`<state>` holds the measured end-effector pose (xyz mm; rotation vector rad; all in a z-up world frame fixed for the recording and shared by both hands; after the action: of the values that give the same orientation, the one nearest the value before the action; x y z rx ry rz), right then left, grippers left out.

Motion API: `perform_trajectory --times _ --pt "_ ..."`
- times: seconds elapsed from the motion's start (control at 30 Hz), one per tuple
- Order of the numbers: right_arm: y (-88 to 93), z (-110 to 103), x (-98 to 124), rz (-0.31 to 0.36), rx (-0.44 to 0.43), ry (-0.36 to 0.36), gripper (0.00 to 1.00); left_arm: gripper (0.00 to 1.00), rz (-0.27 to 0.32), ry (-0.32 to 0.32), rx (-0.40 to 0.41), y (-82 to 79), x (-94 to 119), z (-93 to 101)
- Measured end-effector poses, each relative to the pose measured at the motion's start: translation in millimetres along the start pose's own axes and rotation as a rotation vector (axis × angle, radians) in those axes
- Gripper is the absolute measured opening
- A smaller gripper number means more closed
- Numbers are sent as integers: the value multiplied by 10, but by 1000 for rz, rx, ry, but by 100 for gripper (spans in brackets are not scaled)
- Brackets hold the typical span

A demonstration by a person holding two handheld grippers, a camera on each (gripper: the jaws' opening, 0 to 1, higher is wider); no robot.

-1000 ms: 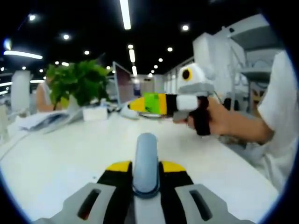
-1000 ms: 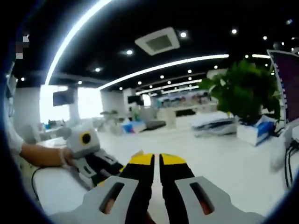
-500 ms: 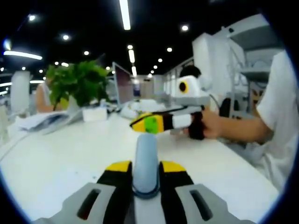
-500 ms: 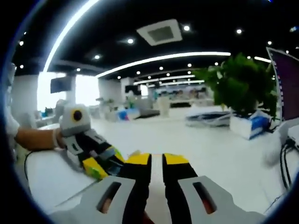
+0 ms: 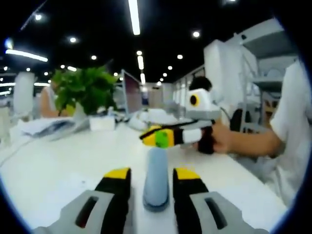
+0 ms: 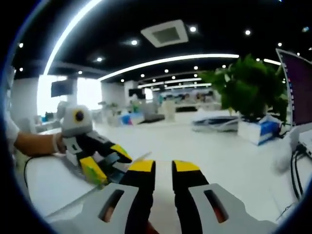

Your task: Pick up the paper insert the paper into the punch align the paper edges press the punch to punch holes

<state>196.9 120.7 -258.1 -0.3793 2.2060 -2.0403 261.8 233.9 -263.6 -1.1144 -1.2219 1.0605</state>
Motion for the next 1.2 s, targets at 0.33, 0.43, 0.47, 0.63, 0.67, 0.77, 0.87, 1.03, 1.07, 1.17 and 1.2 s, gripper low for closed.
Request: perform_trajectory --times 0.33,0.43,0.47,0.63,0.67,0.77,0.87,1.03,1.07,1.17,1.2 --pt "28 45 -27 -31 9 8 20 42 38 -10 -4 -275 126 0" --pt "25 48 -21 -25 4 10 21 43 45 -23 -7 -314 280 7" --pt "26 42 -17 -25 4 11 21 43 47 -28 -4 -317 348 9" --pt "34 36 -17 -30 8 9 21 51 19 -64 1 -193 795 16" --pt "35 40 -14 -31 8 9 21 52 14 -69 7 -167 878 19" --pt "37 31 -14 -33 10 9 21 54 5 -84 21 -92 1066 25" --pt "41 22 -13 -35 12 11 22 51 -14 -75 36 56 1249 109" --pt "47 11 -12 -39 16 12 22 51 -43 -62 76 234 1317 171" --pt "48 10 -10 -38 19 14 22 51 -52 -60 86 273 1308 168" --pt "46 6 -5 -35 19 15 22 51 -75 -69 67 302 1307 172" --pt "47 5 -4 -35 18 16 22 51 -68 -66 75 292 1304 168"
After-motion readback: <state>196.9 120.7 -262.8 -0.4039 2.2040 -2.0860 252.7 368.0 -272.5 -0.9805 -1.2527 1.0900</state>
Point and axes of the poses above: the point that each gripper's makers call its tool centre point, and the gripper's own axes: x roughly backward along the fingers, z roughly to its right, y roughly out of its underside, the point moved 5 cm from there along x, roughly backward along the fingers, and after that the axes turned 6 degrees about -y, right-handed, at the moved point
